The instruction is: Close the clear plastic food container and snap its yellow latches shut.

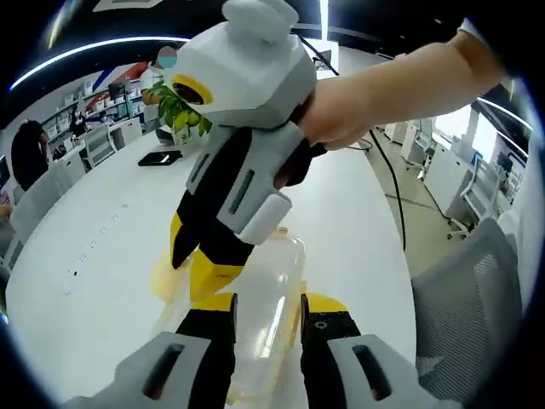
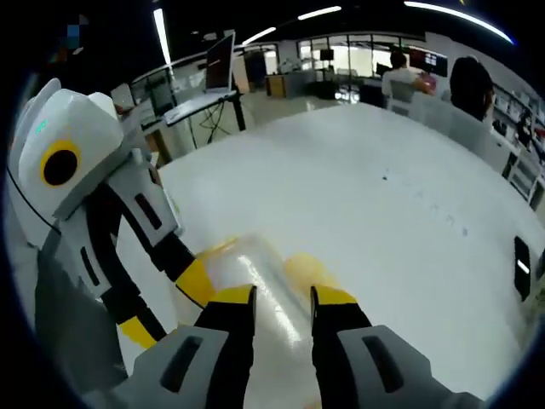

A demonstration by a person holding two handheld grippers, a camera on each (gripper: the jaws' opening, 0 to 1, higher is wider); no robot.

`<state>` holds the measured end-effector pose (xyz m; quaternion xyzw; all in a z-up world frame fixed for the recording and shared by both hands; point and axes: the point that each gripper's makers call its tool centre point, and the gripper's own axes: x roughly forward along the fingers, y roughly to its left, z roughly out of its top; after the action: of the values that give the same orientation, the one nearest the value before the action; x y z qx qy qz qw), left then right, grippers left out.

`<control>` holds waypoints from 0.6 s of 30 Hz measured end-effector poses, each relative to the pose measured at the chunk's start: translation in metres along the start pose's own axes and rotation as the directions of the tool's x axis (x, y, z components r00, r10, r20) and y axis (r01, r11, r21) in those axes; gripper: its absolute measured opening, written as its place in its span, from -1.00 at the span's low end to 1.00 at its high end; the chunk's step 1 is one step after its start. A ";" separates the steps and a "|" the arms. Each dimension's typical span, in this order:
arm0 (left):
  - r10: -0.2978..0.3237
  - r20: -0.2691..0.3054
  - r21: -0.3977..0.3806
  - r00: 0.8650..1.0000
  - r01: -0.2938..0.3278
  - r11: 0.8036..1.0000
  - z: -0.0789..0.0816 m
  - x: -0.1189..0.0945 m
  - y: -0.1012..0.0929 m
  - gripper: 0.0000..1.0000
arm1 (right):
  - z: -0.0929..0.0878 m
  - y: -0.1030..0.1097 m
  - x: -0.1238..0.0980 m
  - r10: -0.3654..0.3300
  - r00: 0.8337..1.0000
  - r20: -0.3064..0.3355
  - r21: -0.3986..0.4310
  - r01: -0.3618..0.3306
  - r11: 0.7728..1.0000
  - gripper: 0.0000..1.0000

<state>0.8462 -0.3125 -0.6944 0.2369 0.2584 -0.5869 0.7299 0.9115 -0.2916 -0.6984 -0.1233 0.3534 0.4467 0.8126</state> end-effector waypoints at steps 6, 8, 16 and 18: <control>-0.004 -0.025 0.073 1.000 0.006 0.997 -0.003 0.003 -0.005 -0.52 | 0.002 -0.002 0.001 0.034 0.999 -0.008 -0.016 -0.034 0.999 -0.47; -0.009 -0.032 0.076 0.999 0.011 0.997 -0.005 0.004 -0.006 -0.52 | 0.002 -0.003 0.003 0.046 0.999 -0.016 -0.010 -0.046 0.999 -0.45; 0.013 -0.035 0.122 0.999 -0.009 0.992 -0.005 0.004 -0.003 -0.51 | -0.002 0.001 0.010 0.127 0.990 -0.058 -0.008 -0.127 0.992 -0.32; 0.019 -0.038 0.132 0.999 -0.014 0.991 -0.006 0.005 -0.002 -0.51 | -0.005 0.002 0.012 0.154 0.985 -0.083 -0.016 -0.156 0.988 -0.32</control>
<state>0.8447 -0.3126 -0.7021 0.2979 0.2314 -0.5917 0.7125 0.9118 -0.2856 -0.7097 -0.1225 0.3896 0.5072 0.7589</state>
